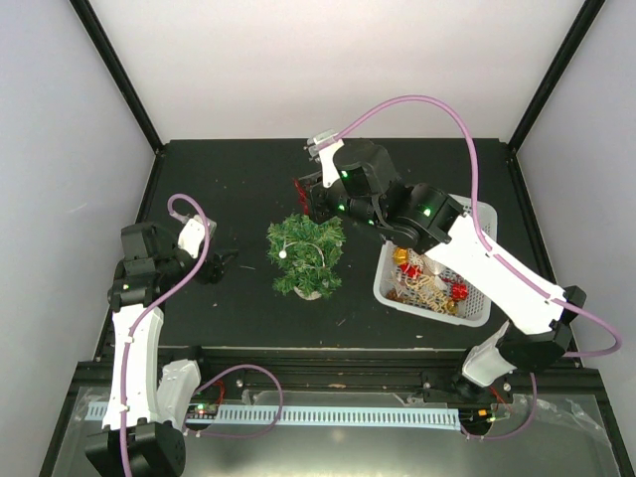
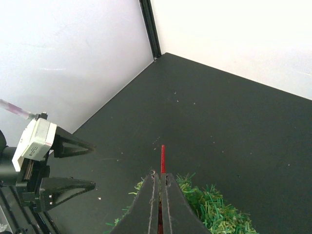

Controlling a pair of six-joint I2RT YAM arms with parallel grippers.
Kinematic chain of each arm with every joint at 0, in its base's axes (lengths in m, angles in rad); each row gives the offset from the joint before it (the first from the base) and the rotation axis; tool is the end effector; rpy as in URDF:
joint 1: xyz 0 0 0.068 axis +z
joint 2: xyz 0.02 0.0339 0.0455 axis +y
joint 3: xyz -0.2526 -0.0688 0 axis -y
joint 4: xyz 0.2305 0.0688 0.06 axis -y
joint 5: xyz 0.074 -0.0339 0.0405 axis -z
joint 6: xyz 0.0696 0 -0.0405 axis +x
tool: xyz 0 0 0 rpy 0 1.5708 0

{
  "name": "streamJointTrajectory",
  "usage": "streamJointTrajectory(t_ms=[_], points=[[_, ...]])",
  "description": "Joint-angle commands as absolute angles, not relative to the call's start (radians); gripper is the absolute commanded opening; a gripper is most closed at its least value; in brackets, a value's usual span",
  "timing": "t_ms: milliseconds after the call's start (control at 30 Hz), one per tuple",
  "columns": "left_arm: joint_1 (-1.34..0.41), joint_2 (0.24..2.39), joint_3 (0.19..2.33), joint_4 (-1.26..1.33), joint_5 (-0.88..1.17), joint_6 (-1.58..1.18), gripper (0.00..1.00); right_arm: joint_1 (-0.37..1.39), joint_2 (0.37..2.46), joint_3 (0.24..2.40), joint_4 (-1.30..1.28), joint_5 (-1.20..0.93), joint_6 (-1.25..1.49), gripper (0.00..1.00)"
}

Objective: Decorate the small christmas tree

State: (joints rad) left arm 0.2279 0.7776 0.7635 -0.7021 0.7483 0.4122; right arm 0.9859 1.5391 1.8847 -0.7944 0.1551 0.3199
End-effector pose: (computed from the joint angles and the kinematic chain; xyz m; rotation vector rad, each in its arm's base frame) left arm 0.1720 -0.0087 0.2654 0.5604 2.0322 -0.4761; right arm 0.1951 0.2752 0.4386 -0.5830 1.9959 0.6646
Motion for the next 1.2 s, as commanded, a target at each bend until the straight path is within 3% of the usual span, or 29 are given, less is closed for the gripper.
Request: streamJointTrajectory(t_ms=[0,1167], points=[[0.235,0.759,0.77,-0.696,0.775,0.434,0.78,0.991,1.54,1.916,-0.792,0.172,0.327,0.01],[0.236,0.759,0.77,-0.697,0.777,0.435,0.78,0.991,1.541,1.851,-0.785,0.17,0.333,0.01]])
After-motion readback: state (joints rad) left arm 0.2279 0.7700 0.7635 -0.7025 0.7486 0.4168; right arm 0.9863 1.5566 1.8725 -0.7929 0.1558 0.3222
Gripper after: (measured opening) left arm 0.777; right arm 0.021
